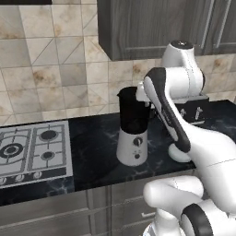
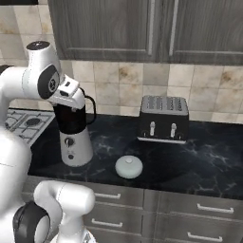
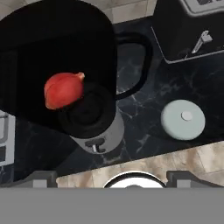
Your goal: Grab the garlic and onion from the fridge, place them in the blender, close the lid, and turn on the blender to create a marinade.
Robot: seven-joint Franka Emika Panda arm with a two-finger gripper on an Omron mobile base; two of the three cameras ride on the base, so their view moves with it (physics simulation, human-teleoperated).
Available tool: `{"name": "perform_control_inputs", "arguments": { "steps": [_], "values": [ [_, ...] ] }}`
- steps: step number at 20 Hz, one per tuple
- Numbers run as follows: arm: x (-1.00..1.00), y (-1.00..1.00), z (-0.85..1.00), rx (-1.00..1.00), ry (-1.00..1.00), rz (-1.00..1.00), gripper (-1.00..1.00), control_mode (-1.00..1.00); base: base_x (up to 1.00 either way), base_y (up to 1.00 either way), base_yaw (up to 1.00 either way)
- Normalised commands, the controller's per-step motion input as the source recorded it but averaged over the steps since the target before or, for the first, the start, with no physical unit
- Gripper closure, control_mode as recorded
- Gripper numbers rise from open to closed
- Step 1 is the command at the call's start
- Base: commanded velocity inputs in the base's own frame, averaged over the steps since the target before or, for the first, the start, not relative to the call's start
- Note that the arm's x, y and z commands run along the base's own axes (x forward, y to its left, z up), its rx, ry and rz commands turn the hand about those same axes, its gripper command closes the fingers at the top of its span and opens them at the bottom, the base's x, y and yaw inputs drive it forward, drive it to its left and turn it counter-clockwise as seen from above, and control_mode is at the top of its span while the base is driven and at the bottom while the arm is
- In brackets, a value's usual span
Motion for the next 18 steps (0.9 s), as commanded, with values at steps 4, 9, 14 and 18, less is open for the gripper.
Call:
{"name": "perform_control_inputs", "arguments": {
  "steps": [4,9,14,18],
  "values": [
    [-0.93,-0.81,-0.61,0.05,-0.02,0.0,-1.0,-1.0,0.0,0.0,0.0],
    [-0.22,0.12,-0.72,-0.04,0.12,0.0,-1.0,-1.0,0.0,0.0,0.0],
    [0.0,0.14,-0.43,-0.02,0.15,0.0,-1.0,-1.0,0.0,0.0,0.0],
    [-0.26,0.0,-0.05,0.01,-0.02,-0.04,-1.0,-1.0,0.0,0.0,0.0]
  ]
}}
